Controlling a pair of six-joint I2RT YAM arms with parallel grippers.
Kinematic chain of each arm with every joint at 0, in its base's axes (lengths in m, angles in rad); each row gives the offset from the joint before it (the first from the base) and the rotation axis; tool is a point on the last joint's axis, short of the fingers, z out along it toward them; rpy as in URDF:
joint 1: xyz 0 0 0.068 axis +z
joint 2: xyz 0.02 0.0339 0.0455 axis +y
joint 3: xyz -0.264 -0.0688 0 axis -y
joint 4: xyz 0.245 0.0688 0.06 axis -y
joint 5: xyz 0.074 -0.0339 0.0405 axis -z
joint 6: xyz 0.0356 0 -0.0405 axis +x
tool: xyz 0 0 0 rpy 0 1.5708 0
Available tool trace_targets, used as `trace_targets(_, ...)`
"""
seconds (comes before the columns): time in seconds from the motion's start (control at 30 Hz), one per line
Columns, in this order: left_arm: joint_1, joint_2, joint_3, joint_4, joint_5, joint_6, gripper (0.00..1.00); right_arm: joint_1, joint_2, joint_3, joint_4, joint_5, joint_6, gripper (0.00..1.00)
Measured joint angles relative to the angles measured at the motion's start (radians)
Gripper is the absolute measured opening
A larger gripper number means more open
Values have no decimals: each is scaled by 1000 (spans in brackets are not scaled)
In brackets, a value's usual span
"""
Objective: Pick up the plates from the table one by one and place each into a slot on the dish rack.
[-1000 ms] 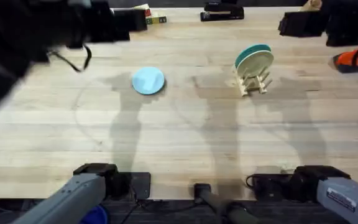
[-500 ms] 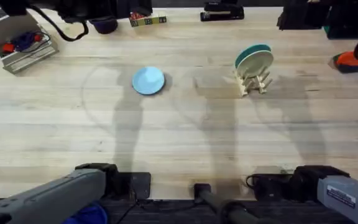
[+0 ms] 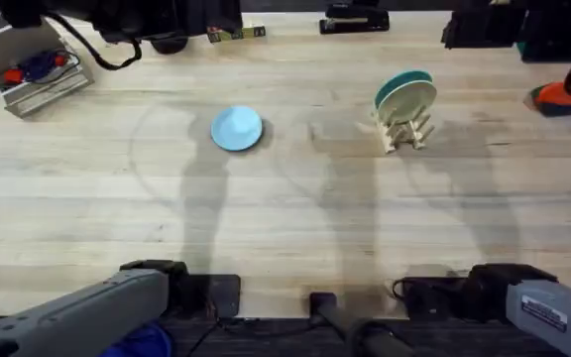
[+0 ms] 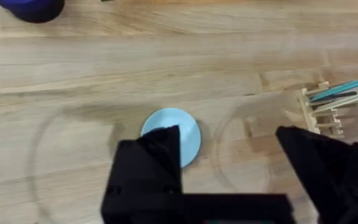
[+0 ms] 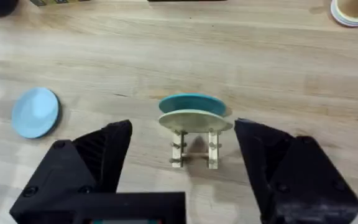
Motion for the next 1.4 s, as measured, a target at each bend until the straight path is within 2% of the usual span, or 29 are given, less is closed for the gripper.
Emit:
trace_targets(0.07, 0, 0, 0, -2, -14, -1, 862, 0, 0, 0, 0, 0, 0, 994)
trace_targets(0.13, 0, 0, 0, -5, -22, -3, 724, 0, 0, 0, -1, 0, 0, 994)
trace_targets(0.3, 0, 0, 0, -9, -40, -3, 209, 0, 0, 0, -1, 0, 0, 995)
trace_targets(0.37, 0, 0, 0, -18, -42, -3, 73, 0, 0, 0, -1, 0, 0, 995)
trace_targets(0.4, 0, 0, 0, -22, -43, -3, 51, 0, 0, 0, -1, 0, 0, 995)
trace_targets(0.6, 7, 0, 0, -27, -44, -3, 42, 0, 0, 0, -1, 0, 0, 995)
trace_targets(0.77, 54, 0, 0, -58, -32, -3, 42, 0, 0, 0, -1, 0, 0, 993)
trace_targets(1.0, 123, 15, 0, -84, 95, 29, 40, 0, 0, 0, -1, 0, 0, 995)
trace_targets(1.17, 134, 74, 0, -125, 194, 81, 40, 0, 0, 0, -2, 0, 0, 994)
trace_targets(1.4, 151, 144, 0, -126, 261, 142, 39, 0, 0, 0, -2, 0, 0, 994)
